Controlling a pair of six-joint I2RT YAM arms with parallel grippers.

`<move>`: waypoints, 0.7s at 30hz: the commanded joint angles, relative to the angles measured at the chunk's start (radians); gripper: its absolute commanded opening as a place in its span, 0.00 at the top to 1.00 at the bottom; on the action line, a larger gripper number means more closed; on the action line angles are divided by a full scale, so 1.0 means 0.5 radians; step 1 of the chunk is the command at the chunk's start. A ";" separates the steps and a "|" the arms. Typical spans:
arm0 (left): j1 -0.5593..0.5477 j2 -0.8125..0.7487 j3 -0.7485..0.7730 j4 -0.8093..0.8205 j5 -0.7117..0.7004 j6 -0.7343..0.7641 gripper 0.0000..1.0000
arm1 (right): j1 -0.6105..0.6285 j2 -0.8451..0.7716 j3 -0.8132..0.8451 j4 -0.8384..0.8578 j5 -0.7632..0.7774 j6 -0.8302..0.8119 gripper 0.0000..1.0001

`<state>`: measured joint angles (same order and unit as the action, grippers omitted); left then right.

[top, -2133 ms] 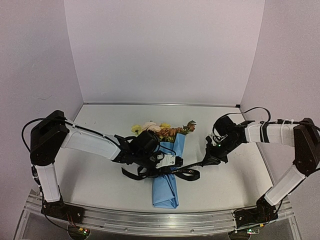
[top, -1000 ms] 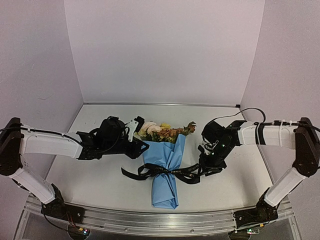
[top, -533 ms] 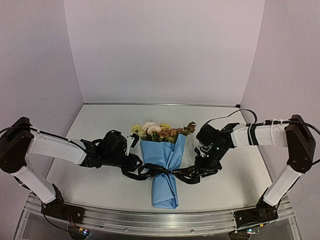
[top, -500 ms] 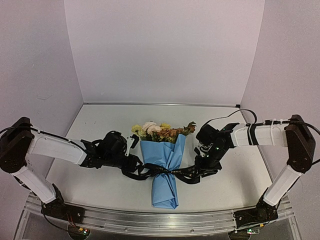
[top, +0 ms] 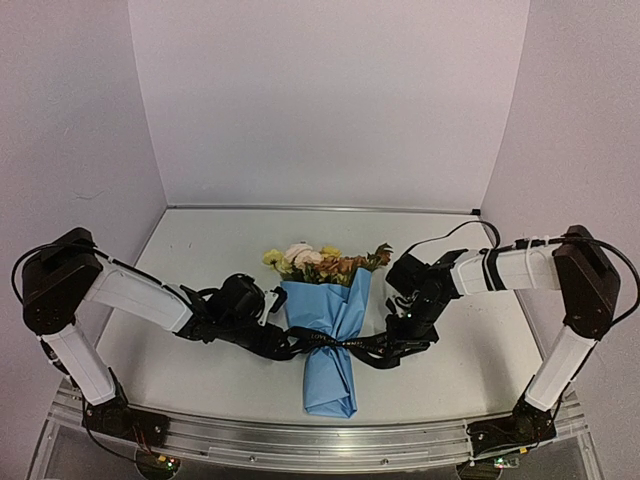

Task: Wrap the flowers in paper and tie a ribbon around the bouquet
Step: Tie the half-tied ribbon around the folded bouquet.

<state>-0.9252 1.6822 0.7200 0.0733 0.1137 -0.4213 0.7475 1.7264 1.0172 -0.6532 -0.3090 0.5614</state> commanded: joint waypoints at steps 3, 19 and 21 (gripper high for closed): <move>-0.030 0.091 0.115 0.009 -0.011 -0.037 0.63 | 0.014 0.030 0.006 0.036 0.047 0.054 0.87; -0.010 -0.092 0.052 -0.334 -0.544 -0.212 1.00 | 0.021 -0.101 -0.149 -0.071 0.334 0.133 1.00; 0.007 -0.110 0.038 -0.365 -0.574 -0.241 1.00 | 0.025 -0.126 -0.192 -0.065 0.361 0.147 1.00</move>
<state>-0.9447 1.6790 0.7607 -0.0266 -0.0678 -0.5014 0.7538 1.7163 0.9655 -0.6419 -0.2274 0.6117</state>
